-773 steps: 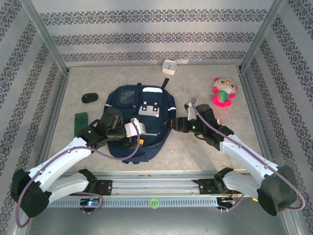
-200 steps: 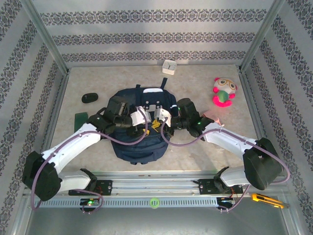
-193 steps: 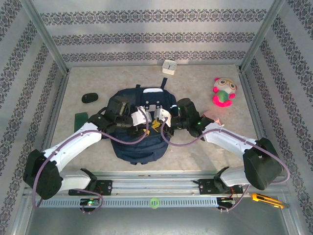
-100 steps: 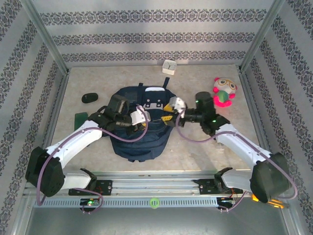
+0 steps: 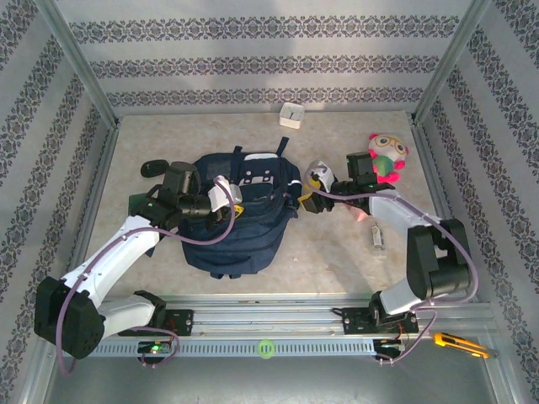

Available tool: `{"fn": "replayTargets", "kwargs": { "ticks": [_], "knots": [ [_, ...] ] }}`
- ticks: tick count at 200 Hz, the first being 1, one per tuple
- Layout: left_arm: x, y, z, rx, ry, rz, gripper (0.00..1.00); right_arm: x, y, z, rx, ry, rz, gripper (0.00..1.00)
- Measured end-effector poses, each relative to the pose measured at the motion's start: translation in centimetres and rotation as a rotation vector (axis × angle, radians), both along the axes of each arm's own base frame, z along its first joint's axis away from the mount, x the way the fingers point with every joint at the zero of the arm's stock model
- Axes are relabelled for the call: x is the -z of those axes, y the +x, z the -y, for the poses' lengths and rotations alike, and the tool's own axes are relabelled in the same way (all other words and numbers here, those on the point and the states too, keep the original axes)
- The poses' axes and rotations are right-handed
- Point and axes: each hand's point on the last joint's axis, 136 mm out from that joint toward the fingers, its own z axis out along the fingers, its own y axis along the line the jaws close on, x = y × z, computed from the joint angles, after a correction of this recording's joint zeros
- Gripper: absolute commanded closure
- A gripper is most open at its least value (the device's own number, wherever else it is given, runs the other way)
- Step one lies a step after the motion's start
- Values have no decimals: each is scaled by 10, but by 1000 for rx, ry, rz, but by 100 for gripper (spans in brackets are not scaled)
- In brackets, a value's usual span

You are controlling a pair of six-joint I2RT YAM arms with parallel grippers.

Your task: Pack books, pencil case, and school supplies into a backpack

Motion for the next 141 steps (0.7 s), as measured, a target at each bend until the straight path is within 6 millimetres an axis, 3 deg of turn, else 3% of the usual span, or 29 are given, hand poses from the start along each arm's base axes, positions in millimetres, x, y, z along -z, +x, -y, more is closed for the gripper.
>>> {"fn": "replayTargets", "kwargs": {
  "ticks": [41, 68, 141],
  "knots": [
    [-3, 1, 0, 3, -5, 6, 100, -11, 14, -27, -146, -26, 19, 44],
    [-4, 2, 0, 3, -5, 8, 100, -15, 14, -38, -235, -45, 2, 44],
    [-8, 3, 0, 12, 0, 31, 100, 12, 0, -41, -344, -150, -160, 55]
  ]
}}
